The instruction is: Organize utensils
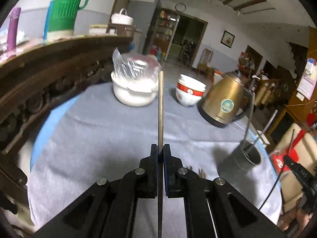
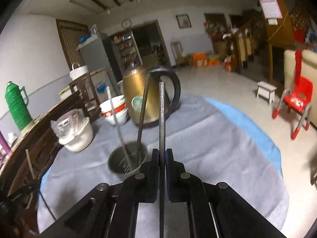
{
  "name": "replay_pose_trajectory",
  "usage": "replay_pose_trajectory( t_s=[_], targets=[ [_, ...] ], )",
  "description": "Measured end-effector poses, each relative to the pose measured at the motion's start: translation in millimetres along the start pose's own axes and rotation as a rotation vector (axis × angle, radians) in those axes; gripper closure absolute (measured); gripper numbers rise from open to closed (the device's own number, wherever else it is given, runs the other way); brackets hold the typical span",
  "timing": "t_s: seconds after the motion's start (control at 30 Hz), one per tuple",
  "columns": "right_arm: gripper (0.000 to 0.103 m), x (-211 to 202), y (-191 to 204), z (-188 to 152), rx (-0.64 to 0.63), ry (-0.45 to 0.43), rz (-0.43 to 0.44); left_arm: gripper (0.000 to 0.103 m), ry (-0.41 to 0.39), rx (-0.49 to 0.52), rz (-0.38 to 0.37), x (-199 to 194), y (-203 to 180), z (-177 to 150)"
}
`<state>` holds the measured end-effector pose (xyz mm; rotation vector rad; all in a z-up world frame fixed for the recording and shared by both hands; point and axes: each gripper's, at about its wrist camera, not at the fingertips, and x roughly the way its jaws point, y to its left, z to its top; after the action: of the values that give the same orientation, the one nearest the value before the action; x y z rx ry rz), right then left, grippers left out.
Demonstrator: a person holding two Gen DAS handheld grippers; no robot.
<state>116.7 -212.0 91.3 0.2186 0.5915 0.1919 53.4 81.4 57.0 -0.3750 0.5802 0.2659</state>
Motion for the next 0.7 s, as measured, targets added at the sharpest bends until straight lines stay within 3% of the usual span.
replay_pose_trajectory(
  t_s=[0.2,0.47,0.7],
  targets=[
    [0.096,3,7,-3,-0.033,-0.059,-0.016,0.098,-0.079,0.034,0.046,2,-6,-2],
    [0.096,-5,16,-28,-0.111,-0.056,-0.031,0.098,-0.113,0.069,0.068,-7,-5,-17],
    [0.096,-17,18,-36,-0.145,-0.067,-0.040,0.098,-0.117,0.049,0.059,-5,-5,-11]
  ],
)
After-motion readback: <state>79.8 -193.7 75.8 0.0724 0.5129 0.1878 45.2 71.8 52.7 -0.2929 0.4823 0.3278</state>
